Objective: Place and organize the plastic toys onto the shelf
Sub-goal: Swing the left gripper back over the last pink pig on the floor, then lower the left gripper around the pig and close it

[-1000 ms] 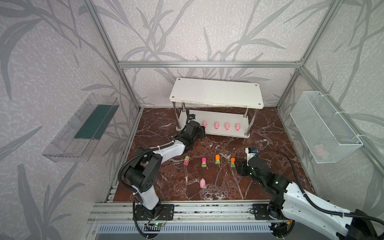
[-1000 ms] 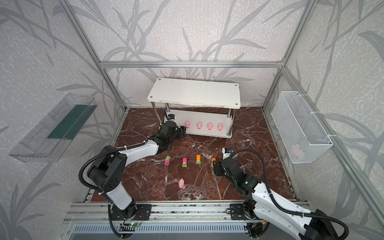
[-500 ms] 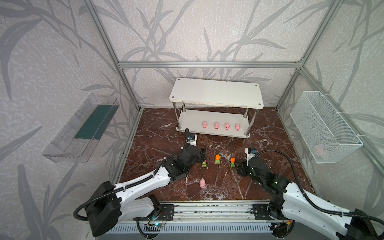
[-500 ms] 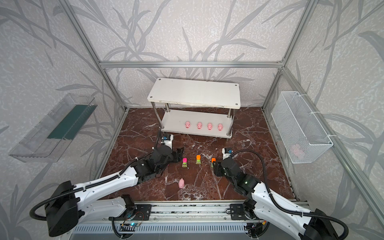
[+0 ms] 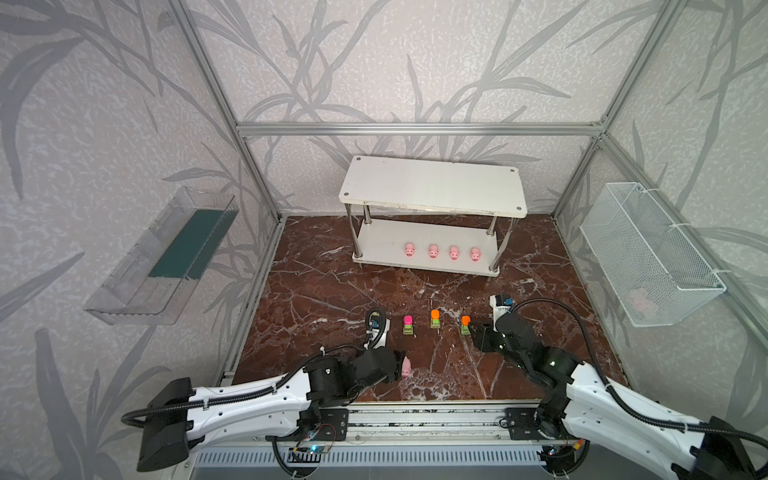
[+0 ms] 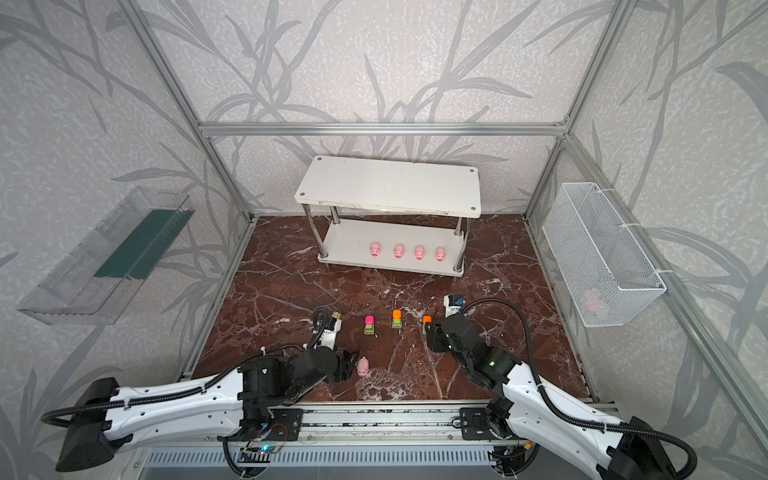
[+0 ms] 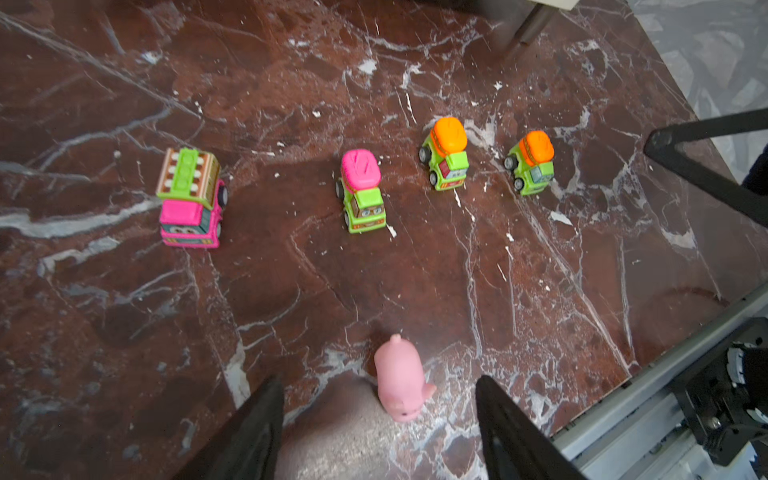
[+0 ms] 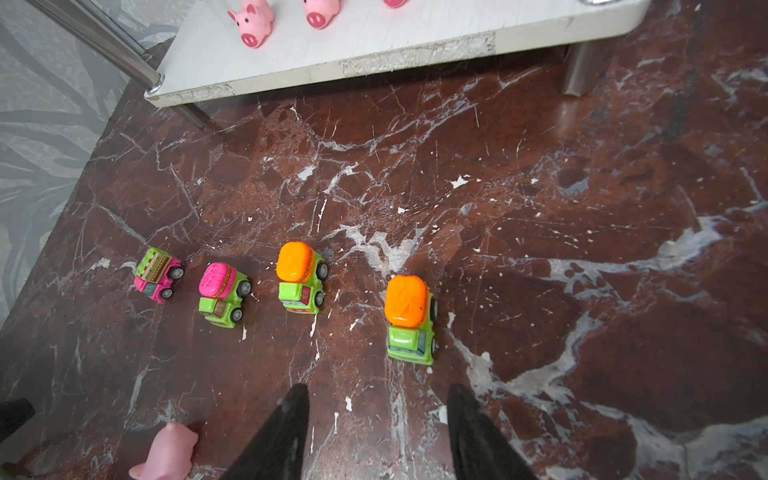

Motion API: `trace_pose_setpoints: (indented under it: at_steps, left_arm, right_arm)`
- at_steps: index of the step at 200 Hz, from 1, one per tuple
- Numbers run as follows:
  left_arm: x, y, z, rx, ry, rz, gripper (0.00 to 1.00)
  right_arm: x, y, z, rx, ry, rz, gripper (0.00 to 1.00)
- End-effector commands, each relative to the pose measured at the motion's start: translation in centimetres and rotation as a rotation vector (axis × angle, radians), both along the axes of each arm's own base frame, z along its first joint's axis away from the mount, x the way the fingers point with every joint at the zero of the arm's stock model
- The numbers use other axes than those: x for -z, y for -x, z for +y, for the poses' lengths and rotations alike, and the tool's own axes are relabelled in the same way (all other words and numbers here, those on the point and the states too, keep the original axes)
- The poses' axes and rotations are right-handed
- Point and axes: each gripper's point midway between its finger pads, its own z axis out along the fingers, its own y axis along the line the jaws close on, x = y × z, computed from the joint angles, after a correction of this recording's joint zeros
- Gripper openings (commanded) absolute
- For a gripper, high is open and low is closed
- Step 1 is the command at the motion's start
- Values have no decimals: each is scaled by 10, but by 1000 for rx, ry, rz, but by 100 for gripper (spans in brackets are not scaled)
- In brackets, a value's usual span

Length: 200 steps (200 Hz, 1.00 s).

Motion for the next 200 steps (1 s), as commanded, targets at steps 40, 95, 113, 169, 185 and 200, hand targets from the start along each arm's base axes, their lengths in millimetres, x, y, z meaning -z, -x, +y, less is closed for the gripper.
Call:
trace_pose_setpoints:
  at_steps: [40,95,113,169,185,200]
  left_arm:
    - [27,24,-24,90,-3,78,72]
    - [48,32,-47,125,-40,135,73]
    - [53,31,-47,111,-59,142,73]
    - [60,24,-46,74,-121,131,71]
    - [63,21,-43,47,-134,124,70]
    - [67,19,-39,29,-144,119,69]
  right_arm:
    - [1,3,-1,4,-10,4,54]
    - [9,7,-5,12,-12,4,55]
    - [12,8,-6,12,-10,6,55]
    - [19,8,-7,14,-7,3,55]
    - [21,8,-7,16,-8,4,55]
    - [23,9,-9,21,-7,6,55]
